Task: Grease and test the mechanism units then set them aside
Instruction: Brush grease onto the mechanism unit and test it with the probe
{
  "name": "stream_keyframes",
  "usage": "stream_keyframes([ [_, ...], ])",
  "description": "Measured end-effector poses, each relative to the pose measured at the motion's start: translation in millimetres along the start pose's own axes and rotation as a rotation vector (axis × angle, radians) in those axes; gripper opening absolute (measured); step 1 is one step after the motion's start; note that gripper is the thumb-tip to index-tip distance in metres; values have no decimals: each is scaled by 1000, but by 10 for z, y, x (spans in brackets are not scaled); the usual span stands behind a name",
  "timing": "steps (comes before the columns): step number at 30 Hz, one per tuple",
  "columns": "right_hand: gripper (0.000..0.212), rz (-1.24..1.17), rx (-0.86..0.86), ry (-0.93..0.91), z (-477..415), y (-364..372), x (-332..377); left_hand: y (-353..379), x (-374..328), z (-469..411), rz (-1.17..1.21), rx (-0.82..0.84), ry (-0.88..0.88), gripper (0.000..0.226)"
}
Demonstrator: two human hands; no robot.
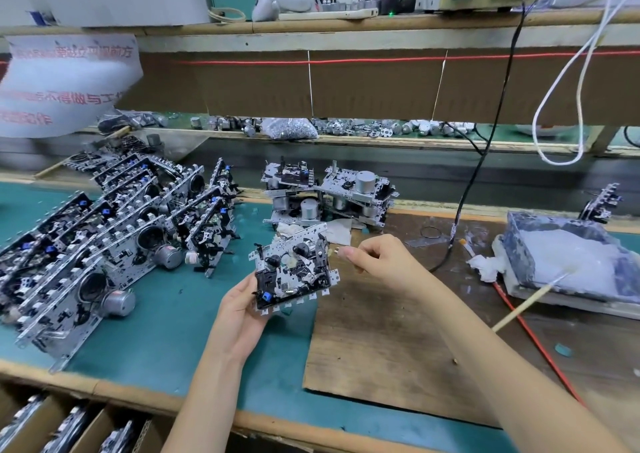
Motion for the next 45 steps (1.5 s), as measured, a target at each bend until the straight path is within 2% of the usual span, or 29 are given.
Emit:
stream_keyframes([
  [20, 50, -73, 19, -18, 0, 1, 73, 22, -14, 0, 25, 32, 13, 31],
  [26, 42, -59, 51, -3, 1, 14, 44, 27, -7, 5, 11, 30, 8, 31],
  [31, 42, -68, 58, -2, -2, 14, 17, 23, -1, 6, 10, 26, 8, 37],
  [41, 43, -72, 74, 12, -17, 56, -28, 56, -20, 12, -34, 62, 23, 33],
  [45, 43, -76, 92, 47, -26, 64, -75, 47, -15, 12, -22, 51, 15, 41],
])
Point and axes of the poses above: each hand's wrist, its own z-axis away from the middle knuckle, its own y-axis out of the palm, x = y × z, the point moved 8 cm from there along -z, towards the middle knuckle
